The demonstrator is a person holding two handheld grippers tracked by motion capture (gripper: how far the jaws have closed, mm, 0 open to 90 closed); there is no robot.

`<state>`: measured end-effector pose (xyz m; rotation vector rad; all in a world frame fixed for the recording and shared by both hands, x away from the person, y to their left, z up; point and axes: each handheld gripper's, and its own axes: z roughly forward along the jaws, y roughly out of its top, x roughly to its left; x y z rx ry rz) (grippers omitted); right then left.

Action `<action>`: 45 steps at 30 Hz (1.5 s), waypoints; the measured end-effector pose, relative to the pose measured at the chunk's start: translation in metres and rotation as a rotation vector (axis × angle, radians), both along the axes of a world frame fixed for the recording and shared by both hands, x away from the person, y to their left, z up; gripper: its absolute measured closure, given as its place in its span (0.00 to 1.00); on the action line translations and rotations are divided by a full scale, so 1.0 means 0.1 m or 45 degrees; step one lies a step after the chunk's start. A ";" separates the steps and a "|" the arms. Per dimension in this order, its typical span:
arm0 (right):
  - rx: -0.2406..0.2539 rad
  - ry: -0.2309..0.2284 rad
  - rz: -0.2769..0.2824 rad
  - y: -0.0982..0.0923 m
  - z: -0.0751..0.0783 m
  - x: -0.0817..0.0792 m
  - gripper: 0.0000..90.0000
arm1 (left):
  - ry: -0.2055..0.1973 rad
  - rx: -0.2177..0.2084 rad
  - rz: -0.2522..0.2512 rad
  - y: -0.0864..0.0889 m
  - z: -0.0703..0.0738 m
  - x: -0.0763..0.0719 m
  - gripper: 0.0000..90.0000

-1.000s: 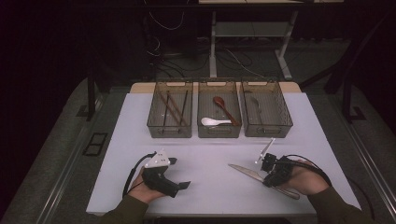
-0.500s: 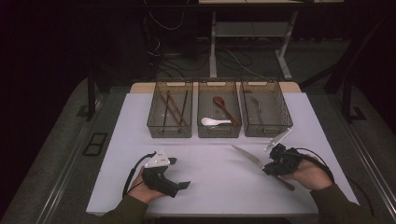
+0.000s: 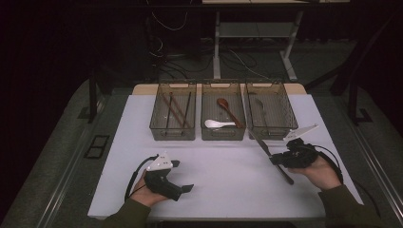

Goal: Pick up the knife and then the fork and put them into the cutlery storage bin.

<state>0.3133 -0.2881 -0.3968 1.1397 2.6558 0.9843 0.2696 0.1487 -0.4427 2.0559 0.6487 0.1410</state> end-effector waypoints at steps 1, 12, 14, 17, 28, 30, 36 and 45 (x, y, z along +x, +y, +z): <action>0.027 -0.014 -0.012 -0.03 0.00 0.01 0.89 | 0.000 -0.002 0.002 0.00 0.00 0.00 0.00; 0.194 -0.113 -0.121 -0.23 0.02 0.09 0.89 | -0.001 -0.013 0.000 0.00 0.00 0.00 0.00; 0.221 -0.124 -0.133 -0.25 0.03 0.10 0.89 | 0.000 -0.013 0.000 0.00 0.00 0.00 0.00; 0.240 -0.156 -0.144 -0.28 0.03 0.13 0.89 | 0.000 -0.008 -0.002 0.00 0.00 0.00 0.00; 0.291 -0.178 -0.198 -0.36 0.04 0.19 0.90 | 0.001 -0.008 -0.002 0.00 0.00 0.00 0.00; 0.296 -0.182 -0.209 -0.38 0.07 0.21 0.90 | 0.002 -0.011 0.001 0.00 0.00 0.00 0.00; 0.298 -0.211 -0.233 -0.43 0.19 0.31 0.89 | 0.003 -0.013 0.005 0.00 0.00 0.00 0.00; 0.302 -0.256 -0.277 -0.47 0.47 0.55 0.89 | 0.003 -0.013 0.006 0.01 0.00 0.00 0.00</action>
